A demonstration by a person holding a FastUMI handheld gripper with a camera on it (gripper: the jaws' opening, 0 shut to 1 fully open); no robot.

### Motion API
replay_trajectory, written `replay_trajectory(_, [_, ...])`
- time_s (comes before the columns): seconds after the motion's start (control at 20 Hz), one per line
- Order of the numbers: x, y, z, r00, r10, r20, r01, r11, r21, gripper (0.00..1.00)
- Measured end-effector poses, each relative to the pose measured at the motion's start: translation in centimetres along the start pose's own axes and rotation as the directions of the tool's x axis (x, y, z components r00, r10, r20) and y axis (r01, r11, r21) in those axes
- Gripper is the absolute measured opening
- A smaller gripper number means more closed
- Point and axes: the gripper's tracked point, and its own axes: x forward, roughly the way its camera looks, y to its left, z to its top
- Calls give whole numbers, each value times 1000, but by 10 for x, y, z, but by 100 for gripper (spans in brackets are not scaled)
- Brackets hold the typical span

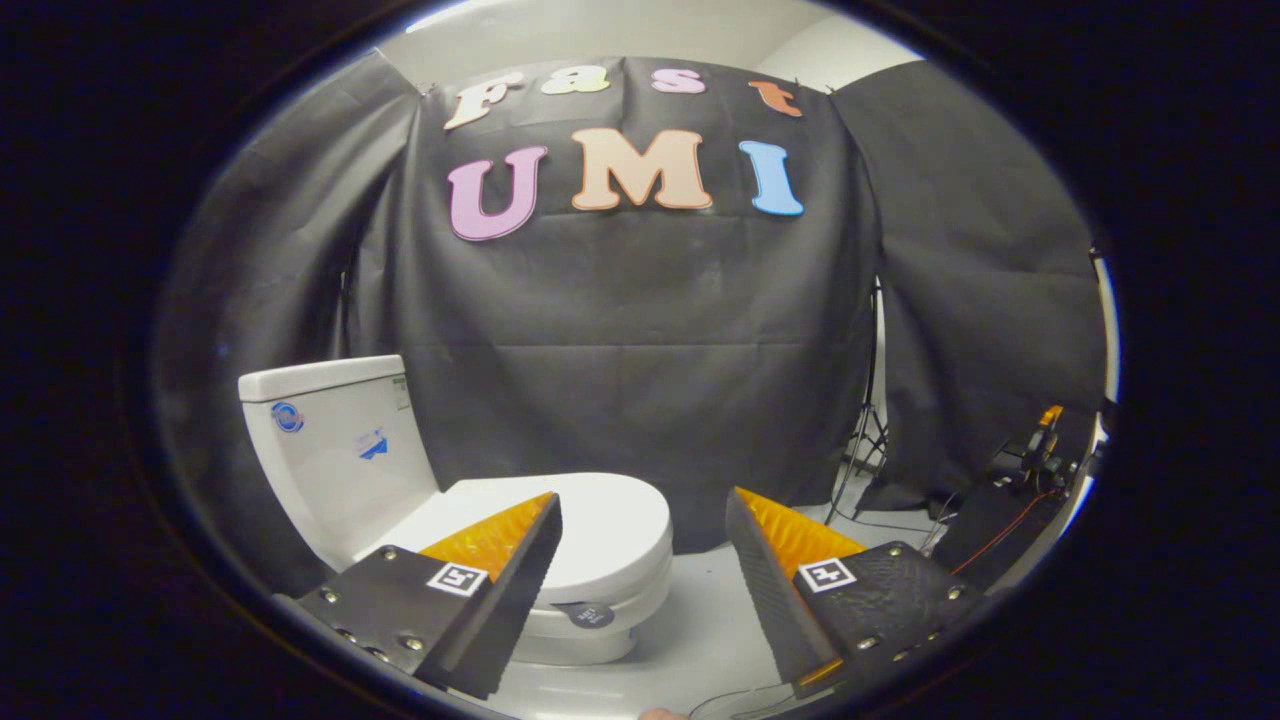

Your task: Open the toilet lid.

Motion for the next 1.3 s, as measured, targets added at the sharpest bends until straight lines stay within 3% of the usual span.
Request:
replay_trajectory(0.45, [39,1,-58,991,-14,-133,21,998,57,97])
replay_trajectory(0.75, [59,5,-120,950,-1,-313,46,990,136,99])
replay_trajectory(1.3, [72,24,-194,865,72,-497,151,906,395,99])
